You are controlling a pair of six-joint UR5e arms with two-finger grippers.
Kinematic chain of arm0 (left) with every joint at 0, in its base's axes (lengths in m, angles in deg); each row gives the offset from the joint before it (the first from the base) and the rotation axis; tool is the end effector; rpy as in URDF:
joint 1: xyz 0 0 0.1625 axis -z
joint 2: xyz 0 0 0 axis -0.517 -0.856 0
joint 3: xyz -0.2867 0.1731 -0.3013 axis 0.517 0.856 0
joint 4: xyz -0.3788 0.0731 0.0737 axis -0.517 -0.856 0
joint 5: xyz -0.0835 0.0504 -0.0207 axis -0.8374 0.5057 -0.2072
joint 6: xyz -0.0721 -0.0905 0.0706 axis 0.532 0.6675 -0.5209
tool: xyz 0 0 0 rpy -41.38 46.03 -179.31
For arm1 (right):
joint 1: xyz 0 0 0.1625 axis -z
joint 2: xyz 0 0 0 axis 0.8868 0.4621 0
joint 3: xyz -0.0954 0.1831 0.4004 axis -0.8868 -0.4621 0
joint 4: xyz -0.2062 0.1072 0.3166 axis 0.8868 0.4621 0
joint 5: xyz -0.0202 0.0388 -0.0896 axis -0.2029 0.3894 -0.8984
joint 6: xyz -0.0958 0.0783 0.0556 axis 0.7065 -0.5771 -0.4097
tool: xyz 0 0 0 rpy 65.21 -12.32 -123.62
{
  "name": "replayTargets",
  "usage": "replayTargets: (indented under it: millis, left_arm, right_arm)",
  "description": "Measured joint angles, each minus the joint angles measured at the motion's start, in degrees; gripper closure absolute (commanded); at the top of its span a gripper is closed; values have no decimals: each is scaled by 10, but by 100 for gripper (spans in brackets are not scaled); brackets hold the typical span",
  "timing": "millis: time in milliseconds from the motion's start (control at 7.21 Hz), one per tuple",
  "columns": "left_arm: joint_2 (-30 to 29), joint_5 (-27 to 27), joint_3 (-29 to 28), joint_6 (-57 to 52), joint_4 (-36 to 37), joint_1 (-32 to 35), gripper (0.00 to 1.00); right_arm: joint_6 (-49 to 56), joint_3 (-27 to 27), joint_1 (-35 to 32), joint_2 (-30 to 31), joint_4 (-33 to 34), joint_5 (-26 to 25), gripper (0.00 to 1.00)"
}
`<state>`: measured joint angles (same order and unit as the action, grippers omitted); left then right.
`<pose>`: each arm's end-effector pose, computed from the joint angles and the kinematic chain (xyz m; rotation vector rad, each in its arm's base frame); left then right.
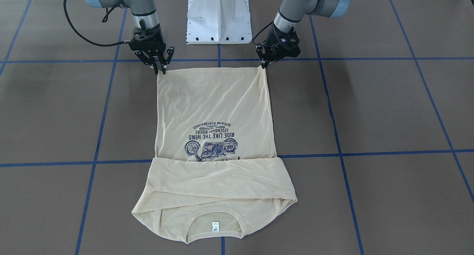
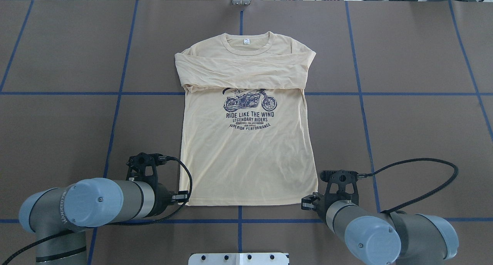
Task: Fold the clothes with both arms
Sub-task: 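Lower both grippers to the hem corners and grasp the hem, then lift the hem with both grippers and fold it toward the collar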
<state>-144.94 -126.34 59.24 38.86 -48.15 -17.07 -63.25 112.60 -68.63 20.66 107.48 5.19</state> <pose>0.5210 -0.2578 0.3662 0.1055 1.0505 -0.1118 -0.5043 -0.2258 0.4210 0.3289 -0.8158 0.1646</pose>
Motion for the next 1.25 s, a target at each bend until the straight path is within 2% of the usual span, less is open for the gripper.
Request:
replayTargets:
  millis: [277, 416, 555, 832, 971, 1248]
  left_arm:
    - [2, -2, 18, 0, 2, 1, 100]
    - [3, -13, 44, -1, 12, 2, 100]
    - [8, -32, 84, -1, 35, 4, 100]
    - [39, -59, 203, -1, 99, -3, 100]
    - [47, -68, 251, -1, 132, -11, 100]
    - [48, -73, 282, 0, 160, -18, 100]
  right_arm:
    - [0, 17, -7, 2, 0, 2, 100]
    - [1, 48, -12, 8, 7, 9, 100]
    - [1, 101, -17, 16, 35, 34, 100]
    - [2, 232, -15, 42, 119, 128, 100]
    - [1, 272, -6, 48, 145, 154, 100]
    - [1, 293, -7, 48, 162, 165, 100]
